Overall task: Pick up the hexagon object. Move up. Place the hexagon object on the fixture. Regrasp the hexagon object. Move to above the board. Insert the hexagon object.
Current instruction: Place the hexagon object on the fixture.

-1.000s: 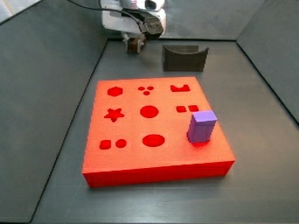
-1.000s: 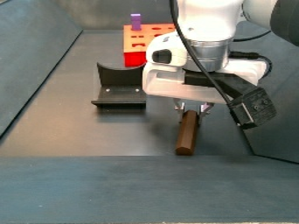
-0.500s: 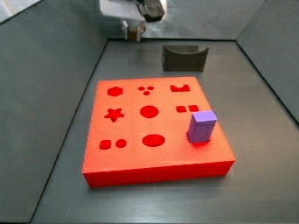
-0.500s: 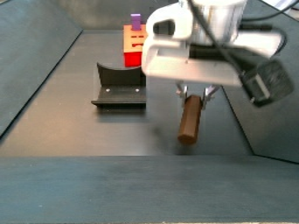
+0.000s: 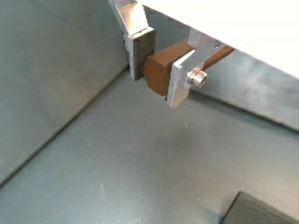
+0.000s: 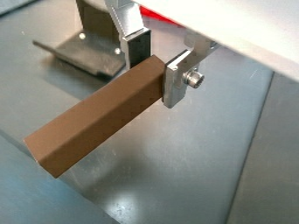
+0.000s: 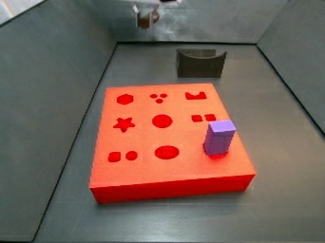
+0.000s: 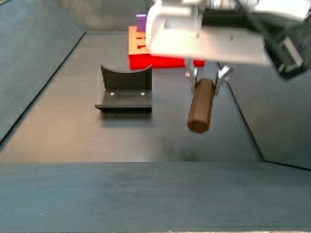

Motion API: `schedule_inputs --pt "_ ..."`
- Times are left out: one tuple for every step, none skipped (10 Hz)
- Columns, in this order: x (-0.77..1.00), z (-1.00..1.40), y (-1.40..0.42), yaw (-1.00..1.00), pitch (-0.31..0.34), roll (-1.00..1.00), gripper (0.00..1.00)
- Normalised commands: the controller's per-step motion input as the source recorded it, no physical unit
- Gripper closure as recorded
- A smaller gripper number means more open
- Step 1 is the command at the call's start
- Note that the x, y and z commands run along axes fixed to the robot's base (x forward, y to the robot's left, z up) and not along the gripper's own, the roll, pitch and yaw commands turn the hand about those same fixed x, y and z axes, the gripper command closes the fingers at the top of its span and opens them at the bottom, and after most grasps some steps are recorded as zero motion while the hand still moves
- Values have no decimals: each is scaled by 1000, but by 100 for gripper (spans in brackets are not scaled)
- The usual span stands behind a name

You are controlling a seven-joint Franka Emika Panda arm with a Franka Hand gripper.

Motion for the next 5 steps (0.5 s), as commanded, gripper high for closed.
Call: schedule_inputs --pt "-25 1000 6 -18 33 26 100" --pt "-29 1000 9 -19 38 31 100" --pt "-28 959 11 -20 42 34 100" --pt "-22 732 13 -21 54 39 100" --pt "-9 504 15 -19 67 40 100"
